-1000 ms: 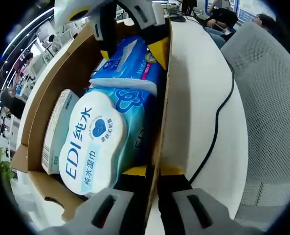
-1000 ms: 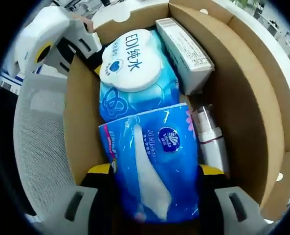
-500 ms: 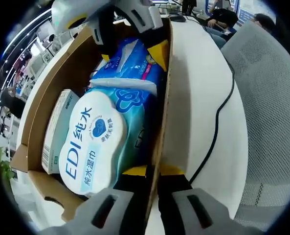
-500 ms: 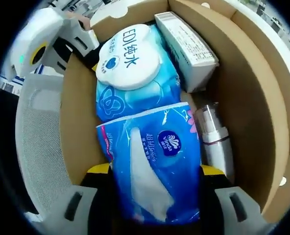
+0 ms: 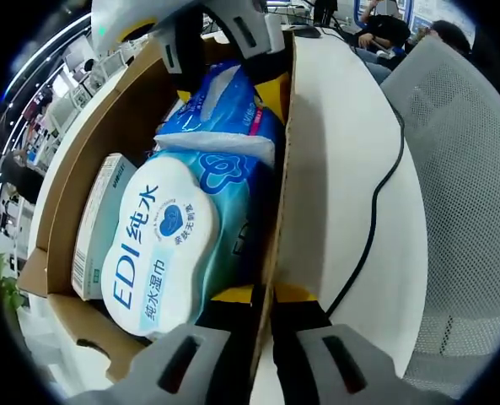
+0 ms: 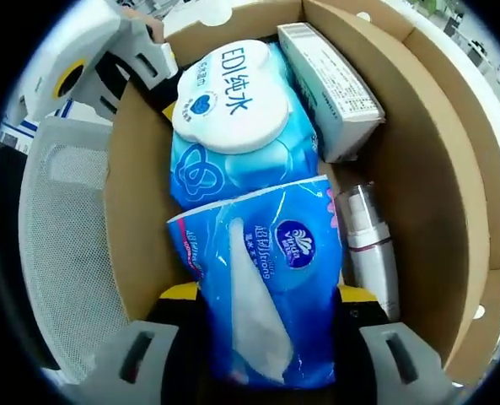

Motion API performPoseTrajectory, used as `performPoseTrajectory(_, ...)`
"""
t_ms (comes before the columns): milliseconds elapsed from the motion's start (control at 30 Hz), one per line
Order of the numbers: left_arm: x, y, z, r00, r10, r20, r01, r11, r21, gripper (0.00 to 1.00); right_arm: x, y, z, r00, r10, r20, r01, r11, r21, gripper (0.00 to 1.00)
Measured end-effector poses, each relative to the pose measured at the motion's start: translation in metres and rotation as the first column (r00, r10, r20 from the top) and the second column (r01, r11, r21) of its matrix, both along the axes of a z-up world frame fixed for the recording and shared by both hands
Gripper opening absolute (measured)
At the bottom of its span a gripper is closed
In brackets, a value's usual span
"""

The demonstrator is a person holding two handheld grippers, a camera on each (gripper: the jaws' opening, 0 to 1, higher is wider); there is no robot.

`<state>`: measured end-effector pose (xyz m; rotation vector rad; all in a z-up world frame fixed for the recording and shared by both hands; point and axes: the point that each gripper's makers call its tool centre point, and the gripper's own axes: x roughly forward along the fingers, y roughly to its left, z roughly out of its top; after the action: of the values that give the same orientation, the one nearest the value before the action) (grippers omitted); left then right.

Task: Operate the shoe box by opening the lid, removing the specified soft item, and placing it in the target area until the item is outside and the box remains undamaged.

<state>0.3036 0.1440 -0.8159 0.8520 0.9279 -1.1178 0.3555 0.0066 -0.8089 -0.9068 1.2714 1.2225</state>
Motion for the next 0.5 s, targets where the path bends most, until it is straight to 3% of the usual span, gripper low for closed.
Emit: performPoseTrajectory(500, 0.0005, 0.0006, 0.0002, 1.000, -0.001, 0.003, 0.001, 1.000, -0.001, 0.04, 0.0027, 0.0017, 0.0096, 0.999, 0.004, 0.042, -0.004, 1.000, 0.003, 0.48)
